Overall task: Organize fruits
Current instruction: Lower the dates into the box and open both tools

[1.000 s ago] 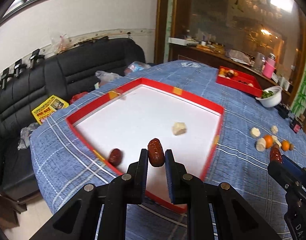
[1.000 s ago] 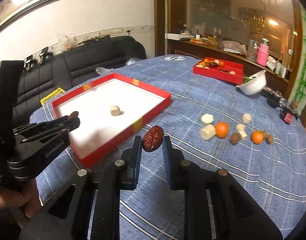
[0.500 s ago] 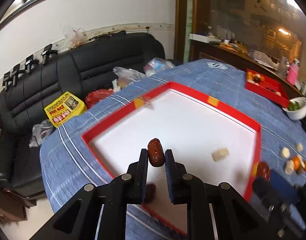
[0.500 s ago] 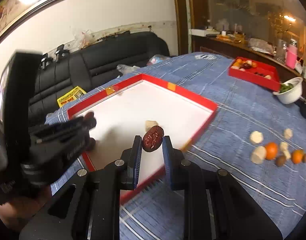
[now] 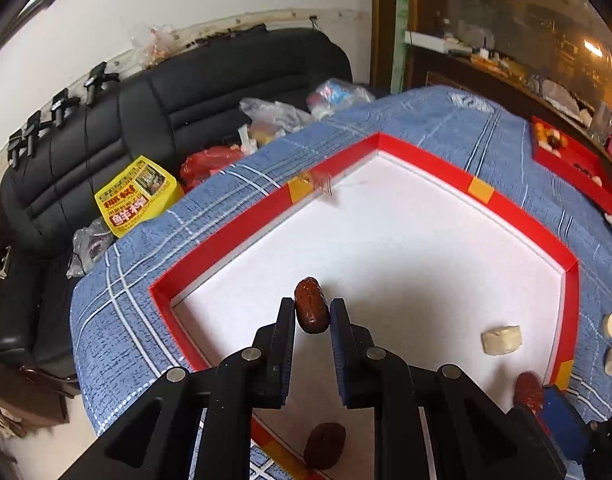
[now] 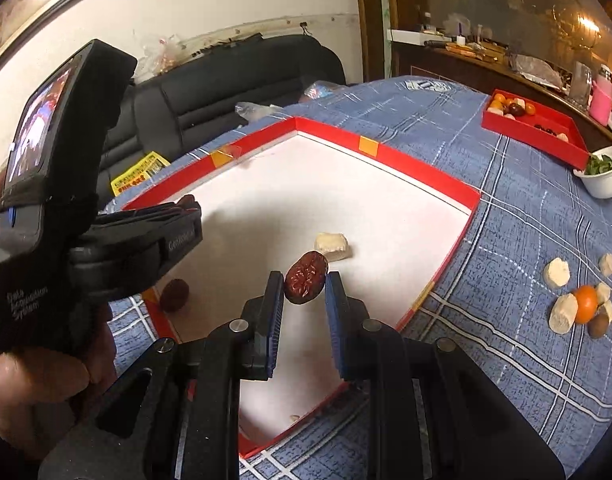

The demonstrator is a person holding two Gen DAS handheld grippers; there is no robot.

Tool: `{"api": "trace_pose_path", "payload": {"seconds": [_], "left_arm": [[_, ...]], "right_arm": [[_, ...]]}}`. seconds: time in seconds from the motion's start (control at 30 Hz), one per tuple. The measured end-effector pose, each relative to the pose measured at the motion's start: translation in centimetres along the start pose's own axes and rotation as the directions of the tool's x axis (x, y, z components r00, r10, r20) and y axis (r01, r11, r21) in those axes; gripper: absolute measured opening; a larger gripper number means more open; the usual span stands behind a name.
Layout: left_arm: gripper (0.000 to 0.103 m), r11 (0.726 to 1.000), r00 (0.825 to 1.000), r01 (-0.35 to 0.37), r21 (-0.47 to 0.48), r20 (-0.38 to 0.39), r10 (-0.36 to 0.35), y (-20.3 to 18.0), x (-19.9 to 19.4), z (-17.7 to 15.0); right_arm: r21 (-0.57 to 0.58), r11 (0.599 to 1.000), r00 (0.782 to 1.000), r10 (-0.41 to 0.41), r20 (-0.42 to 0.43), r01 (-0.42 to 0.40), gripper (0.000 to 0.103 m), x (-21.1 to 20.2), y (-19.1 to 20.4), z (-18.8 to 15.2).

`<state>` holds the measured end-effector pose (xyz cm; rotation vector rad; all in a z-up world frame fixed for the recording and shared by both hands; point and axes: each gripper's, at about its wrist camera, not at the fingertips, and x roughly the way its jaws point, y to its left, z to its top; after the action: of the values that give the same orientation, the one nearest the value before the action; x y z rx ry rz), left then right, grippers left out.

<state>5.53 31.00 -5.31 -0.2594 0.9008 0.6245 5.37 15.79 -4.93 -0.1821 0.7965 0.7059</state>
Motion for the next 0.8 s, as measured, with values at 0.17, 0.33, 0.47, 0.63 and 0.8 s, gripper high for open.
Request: {"api": "trace_pose_path", "payload": {"seconds": [0.17, 0.33, 0.47, 0.63, 0.8], "left_arm": [[0.064, 1.000, 0.999, -0.019, 0.010, -0.035, 0.020, -0.3, 0.3, -0.4], [0.064, 1.000, 1.000, -0.009, 0.000, 0.005, 0.009, 0.1, -1.3, -0.8], [0.064, 0.997, 0.998, 0.043, -0.059, 0.057, -0.040, 0.7, -3.5, -1.6], [0.064, 0.986, 0.980, 0.155, -0.060, 0.134, -0.145, -0.7, -6.7, -3.3], [0.065, 0.968, 0.957, 0.246, 0.048, 0.148, -0.250, -4.7, -9.1, -6.0]], "right_arm": [[0.005, 1.000, 1.000, -0.014, -0.010, 0.015, 0.064, 0.1, -0.1, 0.0], [0.005, 1.000, 1.000, -0.017, 0.012, 0.017, 0.064, -1.2, -0.4, -0.1], [0.017, 1.000, 0.999, -0.026, 0.032, 0.026, 0.064, -3.0, -1.3, -0.6], [0.014, 0.998, 0.997, -0.070, 0.044, 0.069, 0.064, -5.7, -3.5, -2.1], [0.079, 0.987, 0.988, -0.144, 0.048, 0.140, 0.063, -8.7, -8.6, -4.7]]}}
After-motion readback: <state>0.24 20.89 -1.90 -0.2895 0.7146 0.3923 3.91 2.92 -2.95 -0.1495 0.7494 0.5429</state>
